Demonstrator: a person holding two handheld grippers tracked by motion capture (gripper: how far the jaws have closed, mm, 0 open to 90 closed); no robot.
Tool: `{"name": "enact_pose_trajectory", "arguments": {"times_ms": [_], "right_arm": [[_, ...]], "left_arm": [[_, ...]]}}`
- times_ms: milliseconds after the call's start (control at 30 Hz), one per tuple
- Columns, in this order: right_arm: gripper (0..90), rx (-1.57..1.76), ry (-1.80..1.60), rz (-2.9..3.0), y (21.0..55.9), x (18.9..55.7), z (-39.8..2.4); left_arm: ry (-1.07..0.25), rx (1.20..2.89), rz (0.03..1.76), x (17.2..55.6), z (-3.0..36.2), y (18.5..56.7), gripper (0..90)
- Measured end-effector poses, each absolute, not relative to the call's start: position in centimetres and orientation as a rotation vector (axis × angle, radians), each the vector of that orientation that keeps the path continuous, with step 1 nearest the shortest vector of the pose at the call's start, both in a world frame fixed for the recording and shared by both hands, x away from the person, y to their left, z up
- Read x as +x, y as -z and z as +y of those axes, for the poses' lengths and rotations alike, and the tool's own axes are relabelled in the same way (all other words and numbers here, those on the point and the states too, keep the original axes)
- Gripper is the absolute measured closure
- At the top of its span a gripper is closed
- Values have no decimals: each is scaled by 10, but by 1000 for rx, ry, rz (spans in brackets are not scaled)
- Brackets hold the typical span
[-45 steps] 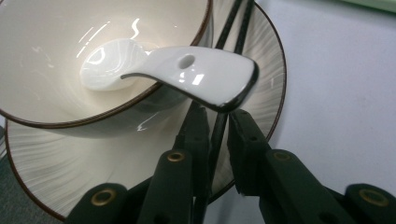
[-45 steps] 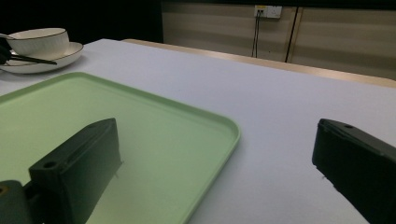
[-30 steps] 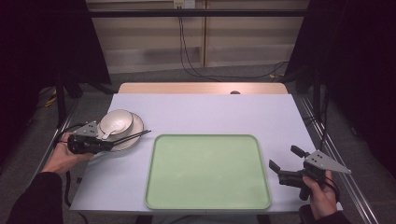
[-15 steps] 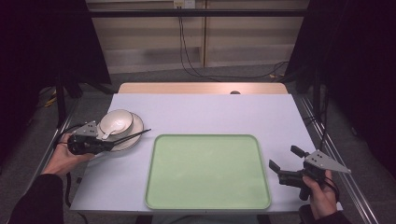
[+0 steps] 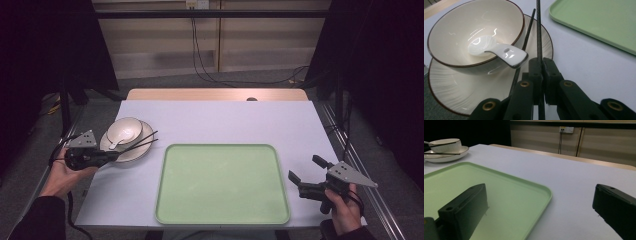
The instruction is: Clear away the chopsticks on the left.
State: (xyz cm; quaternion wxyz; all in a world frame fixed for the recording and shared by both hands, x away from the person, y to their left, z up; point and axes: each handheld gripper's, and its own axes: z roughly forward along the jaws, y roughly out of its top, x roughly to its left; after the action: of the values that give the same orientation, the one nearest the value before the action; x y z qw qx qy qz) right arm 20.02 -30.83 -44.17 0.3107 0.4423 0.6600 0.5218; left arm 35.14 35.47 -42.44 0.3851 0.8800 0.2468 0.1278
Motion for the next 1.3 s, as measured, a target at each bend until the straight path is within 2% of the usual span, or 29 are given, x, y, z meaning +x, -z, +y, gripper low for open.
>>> {"name": "enact_pose_trajectory", "arguments": {"times_ms": [333,500,667,767,1000,1067,1300], "right_arm": [[0,1167,-1370,1735,442,201,-309],[0,1164,-1370,1740,442,201,-309],[0,1164,-1373,1745,442,201,-309],[0,1163,-1373,1747,442,201,-309],[0,1165,-1376,1748,442,201,-308],[0,1166,-1375,1749,442,201,-308],[0,1170,-1373,1751,442,201,-309]], "left_arm": [[-355,2148,730,328,353,413,864],[-308,2079,782,312,348,410,864],[-334,2035,880,298,339,405,864],[-327,2018,869,291,334,405,863],[-365,2005,954,267,311,405,863],[-332,1974,954,262,306,407,863],[-343,1952,1058,248,277,416,864]]}}
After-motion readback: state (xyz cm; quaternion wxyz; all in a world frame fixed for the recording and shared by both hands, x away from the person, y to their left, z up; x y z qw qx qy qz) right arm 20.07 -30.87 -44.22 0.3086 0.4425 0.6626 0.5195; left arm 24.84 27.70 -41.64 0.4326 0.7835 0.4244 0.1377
